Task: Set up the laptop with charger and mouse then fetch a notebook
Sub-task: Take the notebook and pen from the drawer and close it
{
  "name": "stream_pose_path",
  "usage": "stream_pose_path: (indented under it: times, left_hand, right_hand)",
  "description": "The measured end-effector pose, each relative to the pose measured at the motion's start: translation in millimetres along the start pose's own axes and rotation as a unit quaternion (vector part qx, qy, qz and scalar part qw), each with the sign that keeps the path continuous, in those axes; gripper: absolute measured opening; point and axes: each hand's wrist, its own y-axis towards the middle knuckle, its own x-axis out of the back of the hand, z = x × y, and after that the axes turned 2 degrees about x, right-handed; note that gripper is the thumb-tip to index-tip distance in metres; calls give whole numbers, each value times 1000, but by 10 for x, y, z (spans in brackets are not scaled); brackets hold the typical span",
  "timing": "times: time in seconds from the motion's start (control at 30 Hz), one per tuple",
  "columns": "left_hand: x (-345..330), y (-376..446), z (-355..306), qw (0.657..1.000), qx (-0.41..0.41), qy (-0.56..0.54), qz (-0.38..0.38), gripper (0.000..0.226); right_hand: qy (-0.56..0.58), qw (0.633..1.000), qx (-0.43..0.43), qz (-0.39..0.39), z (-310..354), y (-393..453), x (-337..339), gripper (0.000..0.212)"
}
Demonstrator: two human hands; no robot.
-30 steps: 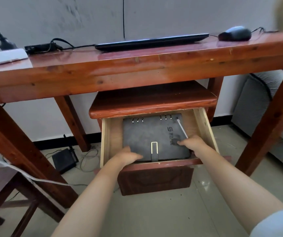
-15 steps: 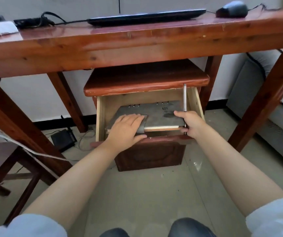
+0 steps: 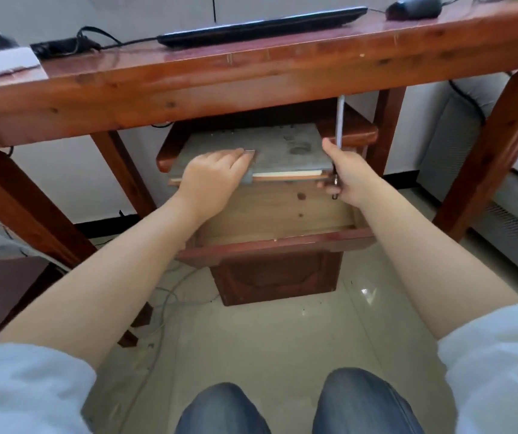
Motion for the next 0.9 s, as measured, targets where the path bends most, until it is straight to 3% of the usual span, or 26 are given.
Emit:
stream_pose_path:
  times: [0.07, 0.1, 0.2, 0.27, 0.33, 0.43, 0.5, 0.63, 0.73, 0.9]
  left_hand:
    - [-109, 7, 31, 997, 40, 15, 62, 27]
    - [-174, 16, 39, 995, 55, 21, 79, 33]
    - [-294, 142, 43, 994, 73, 28, 74, 47]
    - [-343, 201, 54, 994, 71, 59, 61, 45]
    - [-347, 235, 67, 993, 71, 51, 78, 48]
    - [-473, 203, 181, 993, 100, -28, 65, 52]
    - [-459, 194, 273, 994, 80, -62, 51, 51]
    - [-429, 277, 448, 999, 35, -36, -6, 42]
    - [-401, 350, 498, 998, 38, -43, -15, 39]
    - [-416, 375, 552, 996, 67, -66, -12, 37]
  right_hand:
    - [-149, 987, 22, -54, -69, -1, 53, 26]
    - [-254, 961, 63, -87, -187, -36, 117, 26]
    - [-503, 797, 313, -120, -821, -256, 339, 27]
    - [-580, 678, 447, -61, -1374, -315, 519, 35]
    - [-633, 603, 485, -9, -1827, -243, 660, 42]
    - [-658, 563, 498, -42, -2116, -101, 670, 45]
    - [-648, 556, 517, -61, -2121, -37, 614, 49]
    - [-656, 552, 510, -65, -1896, 87, 579, 84]
    - [-689, 526, 493, -70, -1570, 164, 492, 82]
    - [-719, 542, 425, -93, -1049, 360, 219, 68]
